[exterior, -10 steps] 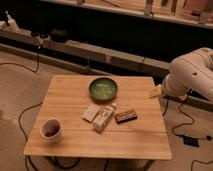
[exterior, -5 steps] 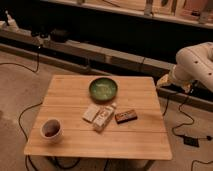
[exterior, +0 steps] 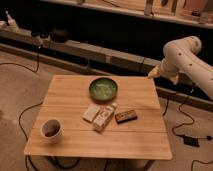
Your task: Move the arm in a circular motion
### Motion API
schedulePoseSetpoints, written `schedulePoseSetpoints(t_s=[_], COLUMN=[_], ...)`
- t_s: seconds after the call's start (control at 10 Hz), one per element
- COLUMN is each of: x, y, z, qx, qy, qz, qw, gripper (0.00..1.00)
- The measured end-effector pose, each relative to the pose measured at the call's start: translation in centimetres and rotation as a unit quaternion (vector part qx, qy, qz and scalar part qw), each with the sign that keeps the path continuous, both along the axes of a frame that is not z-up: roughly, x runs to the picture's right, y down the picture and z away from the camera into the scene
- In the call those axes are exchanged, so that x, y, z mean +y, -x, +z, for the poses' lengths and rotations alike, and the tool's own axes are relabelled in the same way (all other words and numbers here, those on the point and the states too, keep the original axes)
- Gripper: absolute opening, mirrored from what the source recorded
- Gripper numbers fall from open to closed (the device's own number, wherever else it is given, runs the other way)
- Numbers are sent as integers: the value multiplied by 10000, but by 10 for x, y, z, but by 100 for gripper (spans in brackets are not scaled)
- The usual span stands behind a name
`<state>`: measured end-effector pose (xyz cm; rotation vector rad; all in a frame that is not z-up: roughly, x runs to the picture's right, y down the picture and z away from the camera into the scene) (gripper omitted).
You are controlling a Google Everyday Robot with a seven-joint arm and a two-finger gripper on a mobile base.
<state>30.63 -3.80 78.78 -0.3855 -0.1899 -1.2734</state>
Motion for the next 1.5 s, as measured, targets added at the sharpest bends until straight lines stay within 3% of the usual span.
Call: schedulePoseSetpoints(t_s=[0.3, 0.6, 0.9, 1.2, 1.4, 1.5], x=[16, 33, 68, 95, 111, 125], y=[71, 138, 196, 226, 219, 205], z=[28, 18, -20, -77, -104, -118], qx=[-528, -1146, -1874, -2443, -2373, -2184], qy=[135, 112, 260, 340, 437, 570], qz=[-459, -962, -1145, -1098, -1134, -1168], qw=[9975, 9887, 9752, 9629, 9638, 9672], gripper=[80, 80, 80, 80, 80, 80])
